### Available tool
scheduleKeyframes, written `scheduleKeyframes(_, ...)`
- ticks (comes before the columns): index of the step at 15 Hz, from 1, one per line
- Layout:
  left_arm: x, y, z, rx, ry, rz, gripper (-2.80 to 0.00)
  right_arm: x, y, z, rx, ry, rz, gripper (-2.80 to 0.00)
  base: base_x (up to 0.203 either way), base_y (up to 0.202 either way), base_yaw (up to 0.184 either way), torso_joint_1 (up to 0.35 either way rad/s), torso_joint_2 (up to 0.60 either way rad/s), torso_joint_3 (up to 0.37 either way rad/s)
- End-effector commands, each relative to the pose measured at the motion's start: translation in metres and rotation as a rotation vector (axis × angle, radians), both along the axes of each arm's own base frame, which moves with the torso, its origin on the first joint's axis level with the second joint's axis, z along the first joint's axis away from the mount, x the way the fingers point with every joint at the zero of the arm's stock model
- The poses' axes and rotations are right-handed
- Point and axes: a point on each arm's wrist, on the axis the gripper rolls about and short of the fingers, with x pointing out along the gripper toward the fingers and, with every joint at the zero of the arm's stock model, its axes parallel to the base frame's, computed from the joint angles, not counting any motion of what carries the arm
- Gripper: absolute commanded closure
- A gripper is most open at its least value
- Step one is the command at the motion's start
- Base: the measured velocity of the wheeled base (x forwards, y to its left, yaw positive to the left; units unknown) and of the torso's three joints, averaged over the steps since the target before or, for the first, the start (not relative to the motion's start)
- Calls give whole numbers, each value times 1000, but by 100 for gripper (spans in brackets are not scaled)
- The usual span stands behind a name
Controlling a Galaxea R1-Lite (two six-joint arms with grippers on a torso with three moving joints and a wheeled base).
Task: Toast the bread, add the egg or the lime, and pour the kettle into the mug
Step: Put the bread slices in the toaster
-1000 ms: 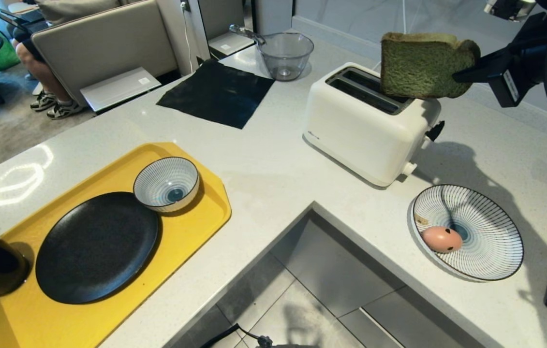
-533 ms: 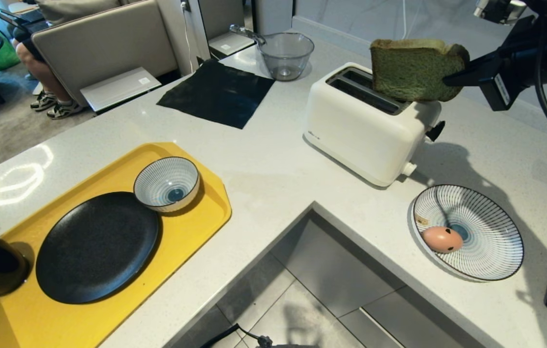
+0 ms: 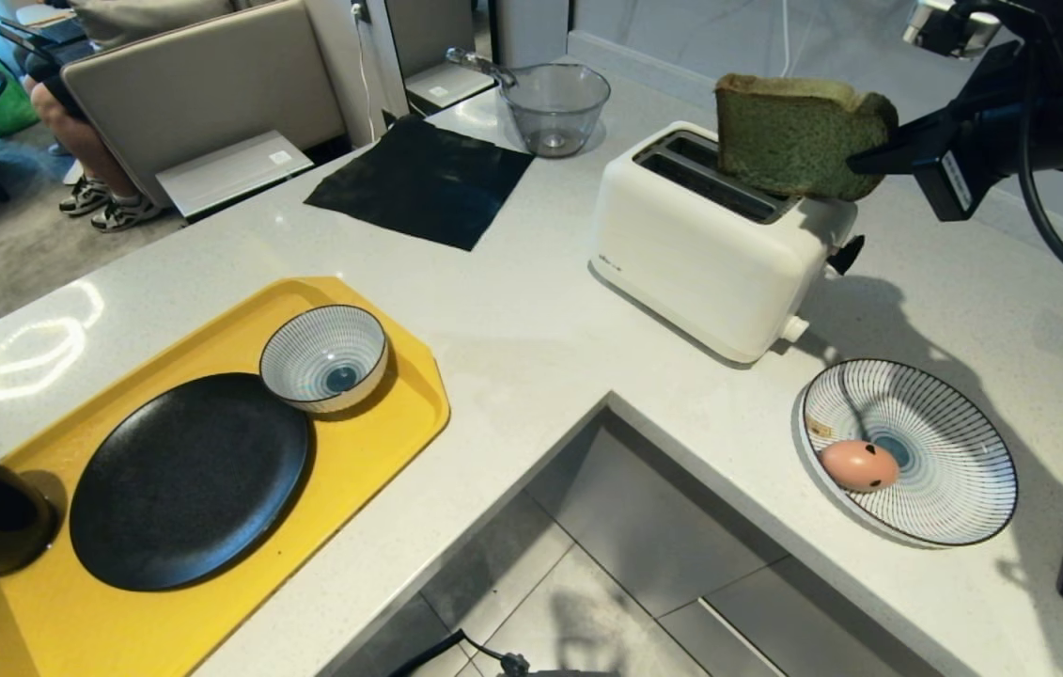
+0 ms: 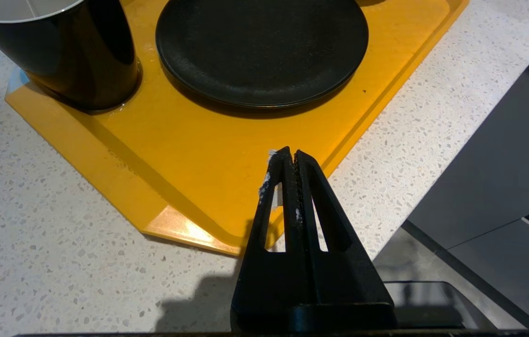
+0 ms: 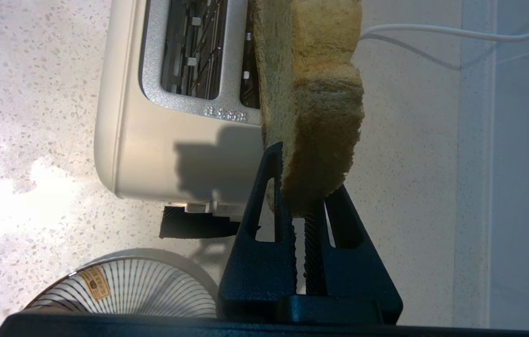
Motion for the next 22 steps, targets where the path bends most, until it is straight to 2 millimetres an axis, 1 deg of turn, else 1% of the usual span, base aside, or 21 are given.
scheduleKeyframes(1,1,0,-4,-1,13,0,0,3,1,-3,-5,12,3,0,0,0,0,0,0,0)
scheduleKeyframes(5,1,0,-4,-1,13,0,0,8,2,-5,17,10,-3,0,0,0,0,0,0,0)
scheduleKeyframes(7,1,0,-4,-1,13,2,0,15,9,-2,100,-18,-10,0,0,0,0,0,0,0)
scheduleKeyframes(10,1,0,-4,-1,13,0,0,22,14,-7,119,-11,-5,0,0,0,0,0,0,0)
scheduleKeyframes(12,1,0,-4,-1,13,0,0,21,18,-7,130,-4,3,0,0,0,0,0,0,0)
scheduleKeyframes(17,1,0,-4,-1,13,0,0,27,24,-14,143,23,11,0,0,0,0,0,0,0)
scheduleKeyframes(19,1,0,-4,-1,13,0,0,28,29,-14,174,33,13,0,0,0,0,0,0,0)
scheduleKeyframes(22,1,0,-4,-1,13,0,0,38,35,-16,240,10,7,0,0,0,0,0,0,0)
